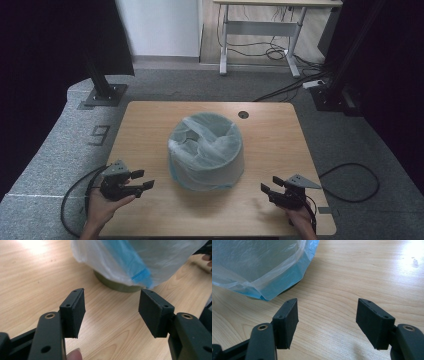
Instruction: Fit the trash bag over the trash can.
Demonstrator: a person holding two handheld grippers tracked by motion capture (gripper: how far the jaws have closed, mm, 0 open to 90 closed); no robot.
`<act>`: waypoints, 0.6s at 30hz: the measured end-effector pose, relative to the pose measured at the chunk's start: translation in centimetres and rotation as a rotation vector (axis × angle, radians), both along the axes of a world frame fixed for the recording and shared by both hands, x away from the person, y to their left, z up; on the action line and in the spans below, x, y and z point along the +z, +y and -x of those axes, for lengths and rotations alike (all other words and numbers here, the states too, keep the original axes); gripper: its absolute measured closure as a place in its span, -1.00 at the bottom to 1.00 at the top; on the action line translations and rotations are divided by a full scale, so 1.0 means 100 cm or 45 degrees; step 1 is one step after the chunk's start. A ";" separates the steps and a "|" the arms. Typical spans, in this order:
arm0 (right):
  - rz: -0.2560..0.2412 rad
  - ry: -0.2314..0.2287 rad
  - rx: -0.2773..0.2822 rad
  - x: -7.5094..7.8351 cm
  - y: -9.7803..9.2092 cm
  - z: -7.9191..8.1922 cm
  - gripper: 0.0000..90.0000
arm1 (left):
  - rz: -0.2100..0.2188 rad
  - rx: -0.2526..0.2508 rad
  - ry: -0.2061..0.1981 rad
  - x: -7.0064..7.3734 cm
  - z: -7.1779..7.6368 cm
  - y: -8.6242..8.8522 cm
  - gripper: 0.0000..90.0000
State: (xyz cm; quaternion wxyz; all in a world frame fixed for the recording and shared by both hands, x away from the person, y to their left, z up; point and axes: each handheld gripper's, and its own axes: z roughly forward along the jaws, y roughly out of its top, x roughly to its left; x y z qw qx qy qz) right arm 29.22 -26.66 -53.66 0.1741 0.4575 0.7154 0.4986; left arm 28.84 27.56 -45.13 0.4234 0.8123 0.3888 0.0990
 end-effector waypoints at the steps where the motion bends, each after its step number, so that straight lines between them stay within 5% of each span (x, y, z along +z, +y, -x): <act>1: 0.003 0.000 0.001 0.000 0.000 0.000 -0.26 | 0.000 0.002 0.003 -0.002 0.000 0.000 -0.16; 18: -0.001 0.005 0.001 -0.001 -0.001 -0.001 -0.26 | -0.007 0.017 0.037 -0.012 -0.005 0.001 -0.17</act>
